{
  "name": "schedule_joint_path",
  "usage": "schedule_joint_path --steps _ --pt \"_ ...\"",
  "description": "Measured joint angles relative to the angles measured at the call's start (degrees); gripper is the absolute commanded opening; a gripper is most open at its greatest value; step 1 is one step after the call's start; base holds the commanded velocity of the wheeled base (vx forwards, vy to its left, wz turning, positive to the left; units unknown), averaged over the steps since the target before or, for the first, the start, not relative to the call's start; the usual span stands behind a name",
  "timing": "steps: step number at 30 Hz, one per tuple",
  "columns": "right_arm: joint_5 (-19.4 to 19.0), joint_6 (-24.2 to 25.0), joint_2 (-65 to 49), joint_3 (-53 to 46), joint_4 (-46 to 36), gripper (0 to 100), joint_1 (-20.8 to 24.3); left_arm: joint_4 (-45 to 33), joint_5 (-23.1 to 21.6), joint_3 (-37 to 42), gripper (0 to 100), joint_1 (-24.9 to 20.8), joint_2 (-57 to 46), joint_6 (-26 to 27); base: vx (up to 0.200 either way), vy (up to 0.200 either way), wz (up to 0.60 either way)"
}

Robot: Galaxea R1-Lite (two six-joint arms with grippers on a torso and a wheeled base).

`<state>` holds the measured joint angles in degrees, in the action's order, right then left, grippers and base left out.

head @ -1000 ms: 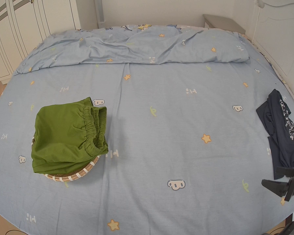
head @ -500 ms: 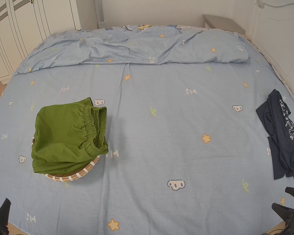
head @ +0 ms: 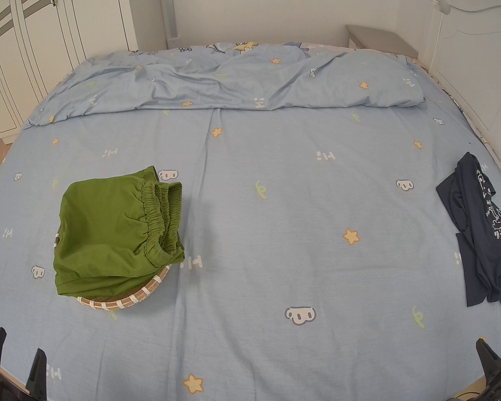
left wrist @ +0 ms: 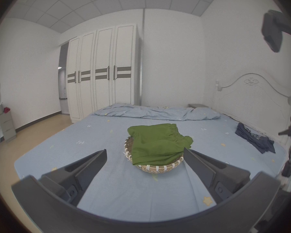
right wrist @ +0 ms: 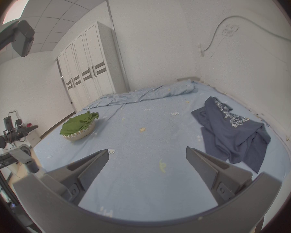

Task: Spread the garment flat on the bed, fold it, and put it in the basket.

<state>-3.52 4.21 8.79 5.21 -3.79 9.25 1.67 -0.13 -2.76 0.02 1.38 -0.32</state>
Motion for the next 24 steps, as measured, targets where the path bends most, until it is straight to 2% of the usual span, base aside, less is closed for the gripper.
schedule_joint_path --steps 3,8,12,15,24 --pt "1.01 -0.71 -1.33 -1.44 0.67 100 -1.88 -0.77 -0.62 1.02 100 -0.10 -0.34 0.43 0.000 0.000 0.00" --pt "2.13 -2.55 -2.57 -2.68 1.37 100 -9.50 -1.46 -1.17 1.66 100 -0.13 -0.63 0.83 0.000 0.000 0.00" --pt "3.82 -3.58 -3.10 -3.78 4.47 100 -12.84 -1.77 -1.41 1.71 100 -0.21 -0.65 1.02 0.000 0.000 0.00" --pt "3.90 -3.78 -3.39 -4.06 4.25 100 -13.26 -1.83 -1.45 1.74 100 -0.21 -0.65 1.11 0.000 0.000 0.00" --pt "4.18 -3.67 -6.68 -4.19 4.39 100 -10.09 -1.85 -1.45 1.74 100 -0.21 -0.65 1.10 0.000 0.000 0.00"
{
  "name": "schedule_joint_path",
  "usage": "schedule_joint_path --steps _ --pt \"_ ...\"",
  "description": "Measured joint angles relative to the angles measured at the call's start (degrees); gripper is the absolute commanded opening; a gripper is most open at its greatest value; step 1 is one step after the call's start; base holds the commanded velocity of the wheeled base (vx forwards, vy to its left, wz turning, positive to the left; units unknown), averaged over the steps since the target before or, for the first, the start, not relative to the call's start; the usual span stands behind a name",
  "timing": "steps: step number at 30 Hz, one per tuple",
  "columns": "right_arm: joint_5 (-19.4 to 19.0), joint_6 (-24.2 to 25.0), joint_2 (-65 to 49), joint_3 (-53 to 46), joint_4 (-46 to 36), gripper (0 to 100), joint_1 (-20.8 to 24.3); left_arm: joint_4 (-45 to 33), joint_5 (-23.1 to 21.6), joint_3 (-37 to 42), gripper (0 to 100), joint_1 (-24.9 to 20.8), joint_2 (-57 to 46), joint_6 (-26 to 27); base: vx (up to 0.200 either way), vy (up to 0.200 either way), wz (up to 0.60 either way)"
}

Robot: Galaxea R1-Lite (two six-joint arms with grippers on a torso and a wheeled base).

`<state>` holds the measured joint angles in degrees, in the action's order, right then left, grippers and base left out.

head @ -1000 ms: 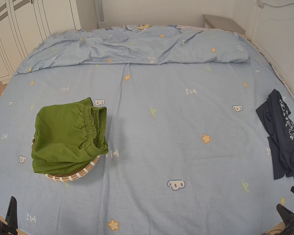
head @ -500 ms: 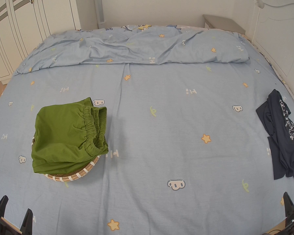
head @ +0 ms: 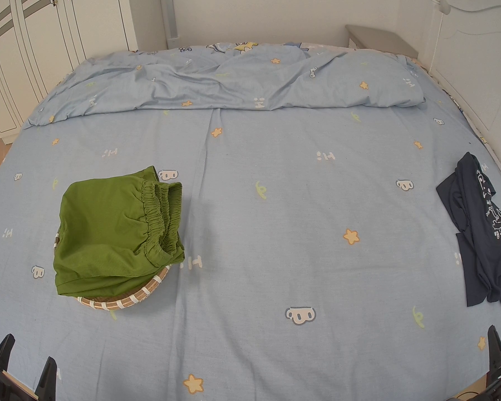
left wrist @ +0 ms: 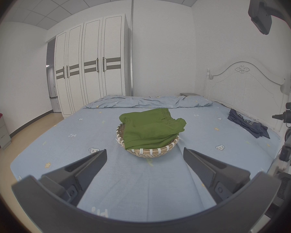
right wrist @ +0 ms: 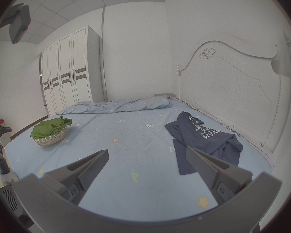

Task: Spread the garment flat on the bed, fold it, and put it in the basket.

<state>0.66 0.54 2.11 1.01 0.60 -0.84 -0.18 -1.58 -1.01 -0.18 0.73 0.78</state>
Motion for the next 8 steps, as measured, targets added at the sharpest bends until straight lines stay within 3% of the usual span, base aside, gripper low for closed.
schedule_joint_path --steps 8 --pt "-0.20 -0.33 -1.10 0.00 0.06 100 0.55 0.00 0.00 0.00 100 0.00 0.00 0.00 0.000 0.000 0.00"
